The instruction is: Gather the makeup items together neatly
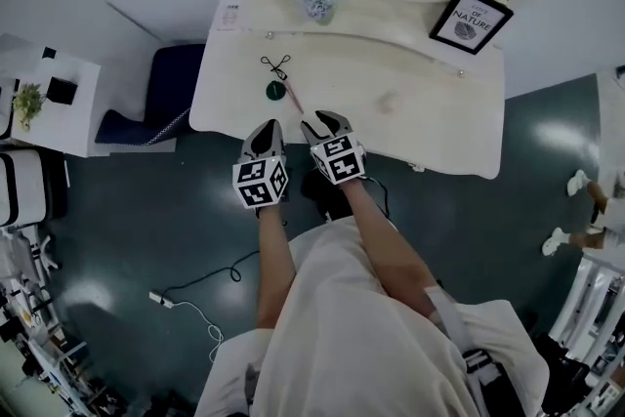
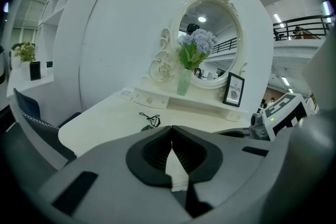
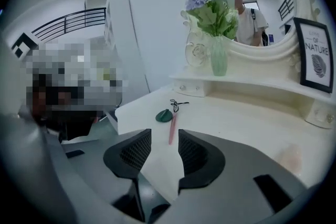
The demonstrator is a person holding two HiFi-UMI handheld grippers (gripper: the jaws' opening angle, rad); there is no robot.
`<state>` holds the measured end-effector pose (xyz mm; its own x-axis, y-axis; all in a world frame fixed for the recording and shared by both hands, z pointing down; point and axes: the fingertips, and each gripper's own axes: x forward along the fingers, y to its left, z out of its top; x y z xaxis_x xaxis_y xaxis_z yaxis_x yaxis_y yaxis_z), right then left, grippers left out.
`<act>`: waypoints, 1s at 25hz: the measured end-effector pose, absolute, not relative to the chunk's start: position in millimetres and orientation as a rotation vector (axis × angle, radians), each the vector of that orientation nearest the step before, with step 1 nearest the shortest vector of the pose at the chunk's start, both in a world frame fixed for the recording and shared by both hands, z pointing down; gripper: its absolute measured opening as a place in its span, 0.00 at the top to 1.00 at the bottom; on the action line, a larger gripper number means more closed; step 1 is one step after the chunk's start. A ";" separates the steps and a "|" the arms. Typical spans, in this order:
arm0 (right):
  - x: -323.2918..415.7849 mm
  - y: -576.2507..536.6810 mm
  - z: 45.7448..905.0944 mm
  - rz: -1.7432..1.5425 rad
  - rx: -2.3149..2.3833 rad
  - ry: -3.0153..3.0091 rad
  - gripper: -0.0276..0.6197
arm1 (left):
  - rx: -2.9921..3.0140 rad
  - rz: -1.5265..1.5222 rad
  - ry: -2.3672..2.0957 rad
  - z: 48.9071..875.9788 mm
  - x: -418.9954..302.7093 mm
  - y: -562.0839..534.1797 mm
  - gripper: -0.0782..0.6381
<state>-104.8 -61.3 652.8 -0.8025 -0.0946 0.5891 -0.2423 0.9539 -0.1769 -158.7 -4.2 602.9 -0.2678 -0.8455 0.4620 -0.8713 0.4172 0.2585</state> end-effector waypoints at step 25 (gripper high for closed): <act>-132.5 -124.4 689.0 0.412 0.590 -2.253 0.86 | 1.699 0.131 -1.912 599.0 -222.6 -102.8 0.87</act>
<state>-132.5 -124.4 689.0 -0.6066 -0.2849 0.7422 -0.5294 0.8413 -0.1098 -222.6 -102.8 599.0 -0.0281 -0.8813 0.4718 -0.9375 0.1870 0.2935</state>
